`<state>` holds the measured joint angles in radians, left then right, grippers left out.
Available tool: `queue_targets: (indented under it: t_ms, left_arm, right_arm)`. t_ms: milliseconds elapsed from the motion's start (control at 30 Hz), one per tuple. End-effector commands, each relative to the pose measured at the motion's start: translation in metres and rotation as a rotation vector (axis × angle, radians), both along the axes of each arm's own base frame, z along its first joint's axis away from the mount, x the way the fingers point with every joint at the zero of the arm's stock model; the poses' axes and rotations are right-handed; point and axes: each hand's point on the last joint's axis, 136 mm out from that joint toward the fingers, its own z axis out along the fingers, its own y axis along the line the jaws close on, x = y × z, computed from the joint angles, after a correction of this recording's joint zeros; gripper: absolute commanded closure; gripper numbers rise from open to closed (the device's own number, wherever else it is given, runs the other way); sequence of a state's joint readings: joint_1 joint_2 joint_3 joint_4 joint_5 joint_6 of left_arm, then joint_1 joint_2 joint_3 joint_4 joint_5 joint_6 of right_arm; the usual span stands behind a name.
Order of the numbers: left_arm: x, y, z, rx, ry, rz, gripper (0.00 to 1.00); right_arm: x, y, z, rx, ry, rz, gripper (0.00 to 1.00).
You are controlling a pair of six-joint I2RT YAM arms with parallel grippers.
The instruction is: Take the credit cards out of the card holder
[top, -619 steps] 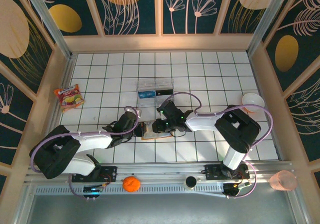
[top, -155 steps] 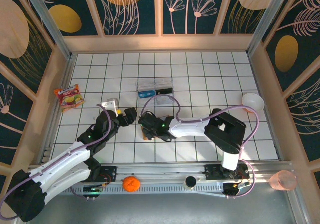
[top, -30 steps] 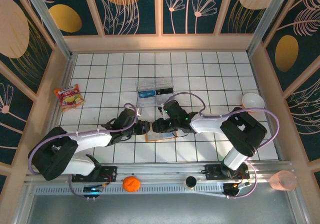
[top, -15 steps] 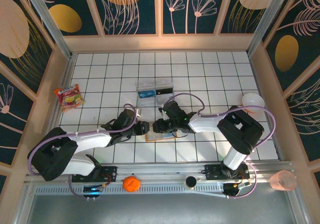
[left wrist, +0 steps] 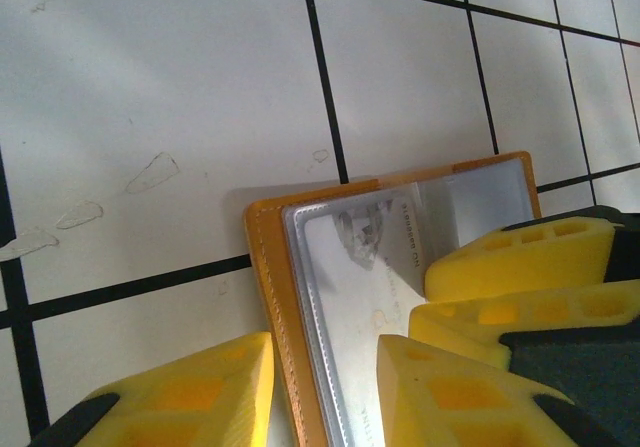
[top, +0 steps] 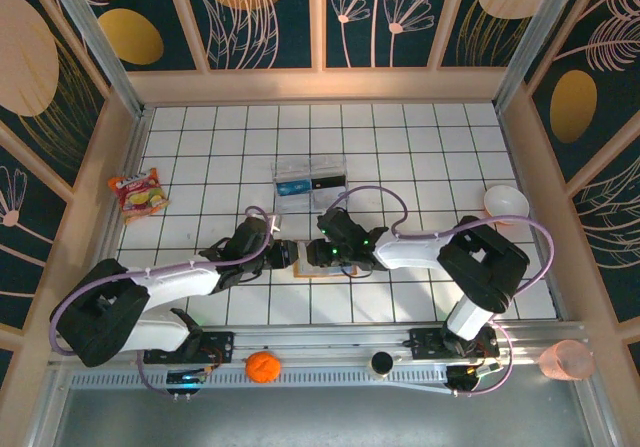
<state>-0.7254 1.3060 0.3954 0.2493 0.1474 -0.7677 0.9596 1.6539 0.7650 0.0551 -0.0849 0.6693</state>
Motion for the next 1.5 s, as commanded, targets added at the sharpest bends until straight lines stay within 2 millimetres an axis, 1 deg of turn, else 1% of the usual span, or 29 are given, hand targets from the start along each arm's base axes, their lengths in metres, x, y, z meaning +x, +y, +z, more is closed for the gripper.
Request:
queue_targets:
  t_ms: [0, 267, 500, 733, 867, 1000, 1100, 1133, 1200, 1267, 1333, 1400, 1467]
  left_arm:
    - [-0.001, 0.006, 0.000, 0.013, 0.000, 0.018, 0.68]
    - [-0.001, 0.010, 0.006, 0.016, -0.013, 0.033, 0.67]
    - [0.001, 0.009, 0.009, 0.013, -0.017, 0.032, 0.66]
    - [0.004, 0.006, 0.014, 0.012, -0.028, 0.024, 0.65]
    - [0.006, 0.004, 0.015, 0.014, -0.031, 0.020, 0.64]
    - [0.007, 0.001, 0.017, 0.010, -0.037, 0.008, 0.64]
    - [0.009, -0.006, 0.020, 0.000, -0.043, -0.016, 0.66]
    - [0.010, -0.009, 0.022, -0.004, -0.047, -0.028, 0.66]
    - [0.014, -0.015, 0.025, -0.009, -0.058, -0.047, 0.67]
    - [0.019, -0.021, 0.028, -0.008, -0.071, -0.065, 0.68]
    - [0.024, -0.026, 0.030, -0.008, -0.081, -0.070, 0.68]
    - [0.028, -0.029, 0.031, -0.008, -0.085, -0.071, 0.68]
    - [0.030, -0.030, 0.032, -0.010, -0.088, -0.070, 0.68]
  right_arm:
    - [0.006, -0.015, -0.001, -0.077, -0.026, -0.066, 0.66]
    - [0.011, -0.029, 0.002, -0.114, -0.058, -0.115, 0.65]
    - [0.007, -0.040, -0.002, -0.138, -0.053, -0.141, 0.63]
    - [0.005, -0.050, 0.002, -0.141, -0.063, -0.162, 0.61]
    - [0.005, -0.053, 0.005, -0.141, -0.069, -0.172, 0.59]
    - [0.006, -0.056, 0.016, -0.119, -0.091, -0.180, 0.58]
    - [0.007, -0.055, 0.030, -0.063, -0.095, -0.158, 0.60]
    - [0.008, -0.056, 0.032, -0.042, -0.080, -0.161, 0.62]
    - [0.006, -0.061, 0.030, 0.007, -0.033, -0.154, 0.66]
    - [0.001, -0.065, 0.026, 0.031, 0.006, -0.138, 0.68]
    - [-0.005, -0.061, 0.025, 0.065, 0.029, -0.093, 0.70]
    - [-0.010, -0.050, 0.030, 0.122, 0.043, -0.042, 0.72]
    - [-0.013, -0.040, 0.035, 0.167, 0.056, -0.010, 0.72]
